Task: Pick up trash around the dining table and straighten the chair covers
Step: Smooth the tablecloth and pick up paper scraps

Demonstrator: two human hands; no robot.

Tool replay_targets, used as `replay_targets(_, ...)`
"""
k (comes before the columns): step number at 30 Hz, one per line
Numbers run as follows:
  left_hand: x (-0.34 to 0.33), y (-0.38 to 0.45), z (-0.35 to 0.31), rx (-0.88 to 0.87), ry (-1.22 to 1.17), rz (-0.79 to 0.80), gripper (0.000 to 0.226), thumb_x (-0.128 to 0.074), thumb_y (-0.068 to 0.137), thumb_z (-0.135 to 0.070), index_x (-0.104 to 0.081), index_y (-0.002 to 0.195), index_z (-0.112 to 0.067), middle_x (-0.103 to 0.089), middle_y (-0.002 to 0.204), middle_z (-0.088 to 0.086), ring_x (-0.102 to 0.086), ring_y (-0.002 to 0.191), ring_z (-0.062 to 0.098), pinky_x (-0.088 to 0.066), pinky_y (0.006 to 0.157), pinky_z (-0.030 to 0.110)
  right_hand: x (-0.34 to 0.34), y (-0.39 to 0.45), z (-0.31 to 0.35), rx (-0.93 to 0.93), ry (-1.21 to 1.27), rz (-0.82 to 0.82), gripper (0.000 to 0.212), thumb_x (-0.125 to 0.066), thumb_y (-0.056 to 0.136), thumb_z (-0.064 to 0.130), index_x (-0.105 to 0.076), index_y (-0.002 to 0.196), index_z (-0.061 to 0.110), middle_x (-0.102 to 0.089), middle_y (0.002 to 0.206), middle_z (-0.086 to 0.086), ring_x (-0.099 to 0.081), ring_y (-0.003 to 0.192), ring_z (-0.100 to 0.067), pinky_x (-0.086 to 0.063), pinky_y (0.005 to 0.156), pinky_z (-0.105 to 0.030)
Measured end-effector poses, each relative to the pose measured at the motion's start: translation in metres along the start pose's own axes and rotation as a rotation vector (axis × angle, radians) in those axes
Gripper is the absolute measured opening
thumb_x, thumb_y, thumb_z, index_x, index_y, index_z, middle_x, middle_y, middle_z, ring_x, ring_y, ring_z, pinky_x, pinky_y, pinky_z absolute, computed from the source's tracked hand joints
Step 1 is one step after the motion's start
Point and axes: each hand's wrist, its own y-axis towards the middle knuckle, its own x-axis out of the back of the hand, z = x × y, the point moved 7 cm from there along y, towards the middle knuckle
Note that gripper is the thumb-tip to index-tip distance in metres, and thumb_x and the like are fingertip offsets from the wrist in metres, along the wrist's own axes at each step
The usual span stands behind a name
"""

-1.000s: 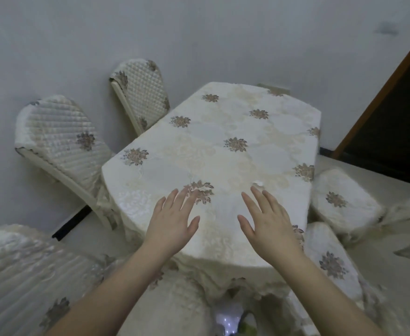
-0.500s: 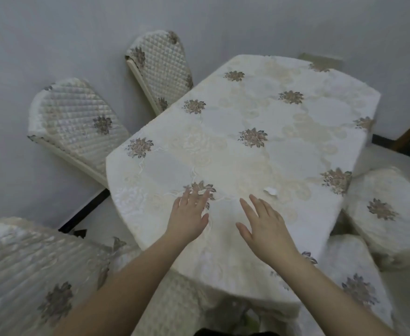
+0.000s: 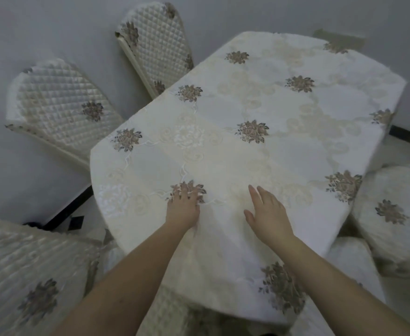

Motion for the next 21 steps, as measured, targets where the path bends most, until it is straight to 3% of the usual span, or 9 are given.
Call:
replay_targets(3, -0.007, 0.004, 0.0, 0.013, -0.013, -0.005, 0.055, -0.037, 0.098, -0.026, -0.022, 0.15, -0.019, -0.016, 0.158, 0.016, -0.021, 0.141, 0.039, -0.036, 0.103, 0.051, -0.006, 0.021, -0.018, -0.045, -0.006, 0.002, 0.066, -0.043, 0.097, 0.037, -0.01, 0.152, 0.019, -0.021, 0.156, -0.01, -0.021, 0.142, -0.027, -0.024, 0.112, -0.042)
replay_targets(5, -0.006, 0.005, 0.0, 0.008, -0.037, -0.031, 0.054, -0.042, 0.095, -0.019, -0.029, 0.147, -0.016, -0.029, 0.152, 0.017, -0.031, 0.136, 0.036, -0.042, 0.097, 0.047, -0.01, 0.031, -0.028, -0.068, -0.016, 0.002, 0.066, -0.043, 0.097, 0.034, -0.011, 0.152, 0.018, -0.022, 0.156, -0.01, -0.021, 0.142, -0.027, -0.024, 0.111, -0.042)
replay_targets(8, 0.0, 0.002, -0.003, -0.008, -0.145, -0.086, 0.037, -0.049, 0.089, -0.012, -0.055, 0.125, -0.017, -0.056, 0.119, 0.013, -0.048, 0.116, 0.033, -0.047, 0.082, 0.043, -0.02, 0.04, -0.044, -0.096, -0.024, 0.01, 0.062, -0.042, 0.096, 0.028, -0.015, 0.151, 0.019, -0.025, 0.154, -0.011, -0.024, 0.14, -0.027, -0.027, 0.109, -0.043)
replay_targets(12, 0.012, -0.006, -0.009, -0.045, -0.212, -0.205, 0.022, -0.062, 0.082, -0.01, -0.065, 0.103, -0.012, -0.062, 0.096, 0.012, -0.056, 0.097, 0.034, -0.048, 0.07, 0.042, -0.033, 0.048, -0.06, -0.131, -0.013, 0.013, 0.048, -0.033, 0.1, 0.031, -0.026, 0.147, 0.022, -0.038, 0.145, -0.008, -0.038, 0.13, -0.028, -0.035, 0.1, -0.044)
replay_targets(17, 0.026, -0.015, -0.017, -0.086, -0.27, -0.281, 0.009, -0.066, 0.081, -0.014, -0.063, 0.087, -0.009, -0.06, 0.086, 0.01, -0.059, 0.082, 0.032, -0.047, 0.062, 0.039, -0.036, 0.05, -0.065, -0.1, -0.029, -0.087, 0.03, -0.039, 0.098, 0.025, -0.052, 0.124, 0.016, -0.054, 0.114, -0.01, -0.048, 0.101, -0.03, -0.039, 0.079, -0.039)
replay_targets(21, 0.032, -0.024, -0.02, -0.031, -0.37, -0.205, 0.019, -0.052, 0.094, -0.029, -0.048, 0.084, -0.013, -0.055, 0.082, 0.006, -0.054, 0.081, 0.031, -0.037, 0.064, 0.038, -0.037, 0.053, -0.065, -0.103, -0.015, -0.102, 0.021, -0.047, 0.093, 0.013, -0.059, 0.11, 0.011, -0.053, 0.103, -0.011, -0.048, 0.091, -0.029, -0.033, 0.071, -0.035)
